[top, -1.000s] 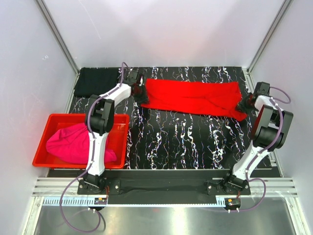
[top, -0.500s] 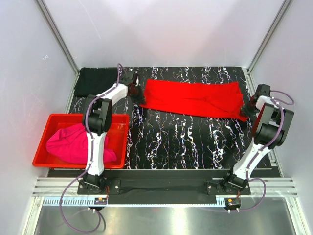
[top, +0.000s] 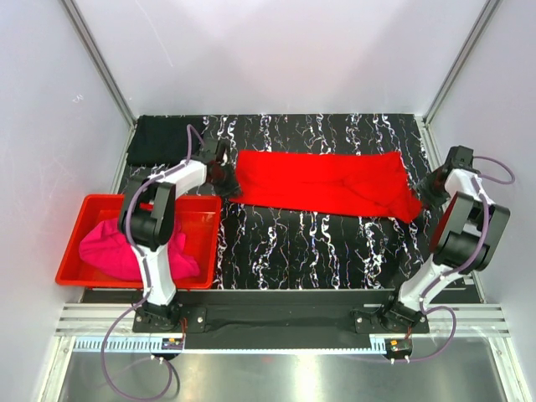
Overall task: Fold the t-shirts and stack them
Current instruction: Fold the tshirt
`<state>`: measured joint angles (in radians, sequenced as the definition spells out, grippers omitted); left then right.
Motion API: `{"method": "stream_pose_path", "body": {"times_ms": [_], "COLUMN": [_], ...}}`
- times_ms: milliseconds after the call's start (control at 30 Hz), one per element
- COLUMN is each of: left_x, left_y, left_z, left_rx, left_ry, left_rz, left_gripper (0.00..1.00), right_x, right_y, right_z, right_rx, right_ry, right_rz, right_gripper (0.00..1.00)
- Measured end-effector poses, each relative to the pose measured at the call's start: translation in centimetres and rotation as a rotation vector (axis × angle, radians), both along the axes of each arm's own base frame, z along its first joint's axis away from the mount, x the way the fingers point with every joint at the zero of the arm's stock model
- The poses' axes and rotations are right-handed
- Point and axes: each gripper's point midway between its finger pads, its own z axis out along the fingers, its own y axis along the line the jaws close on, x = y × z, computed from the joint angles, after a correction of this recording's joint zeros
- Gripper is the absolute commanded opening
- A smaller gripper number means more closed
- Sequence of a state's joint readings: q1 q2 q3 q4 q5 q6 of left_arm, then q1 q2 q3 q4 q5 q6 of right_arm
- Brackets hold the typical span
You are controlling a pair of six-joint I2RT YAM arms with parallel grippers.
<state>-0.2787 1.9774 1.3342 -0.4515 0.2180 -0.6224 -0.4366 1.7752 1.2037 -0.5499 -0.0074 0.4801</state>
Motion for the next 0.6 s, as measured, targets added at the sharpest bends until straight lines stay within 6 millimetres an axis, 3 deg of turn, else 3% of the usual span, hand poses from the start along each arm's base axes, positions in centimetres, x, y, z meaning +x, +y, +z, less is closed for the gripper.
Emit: {"method": "stream_pose_path", "body": {"times_ms": [167, 300, 467, 600], "left_x": [-1.0, 0.0, 4.7, 7.4], "left_y": [-0.5, -1.0, -2.5, -3.3], "left_z": [2.0, 3.4, 4.9, 4.2], "left_rx": [-0.018, -0.018, -0.033, -0.029], "left_ry": [-0.04, -0.068, -0.126, -0.143], "left_rz": [-0.002, -0.011, -0.026, -0.043], "left_gripper": [0.33, 0.33, 0.33, 0.33], "right_x": [1.4, 2.2, 2.5, 2.7], "right_y": [2.9, 6.6, 8.9, 9.7], "right_z": [3.8, 5.0, 4.9, 4.2], "right_rx": [0.042, 0.068, 0.094, 0.105], "right_ry": [-0.117, -0.148, -0.146, -0.131], "right_rz": [0.077, 0.175, 0.232, 0.247], "right_gripper": [0.62, 0.62, 0.6, 0.56]}}
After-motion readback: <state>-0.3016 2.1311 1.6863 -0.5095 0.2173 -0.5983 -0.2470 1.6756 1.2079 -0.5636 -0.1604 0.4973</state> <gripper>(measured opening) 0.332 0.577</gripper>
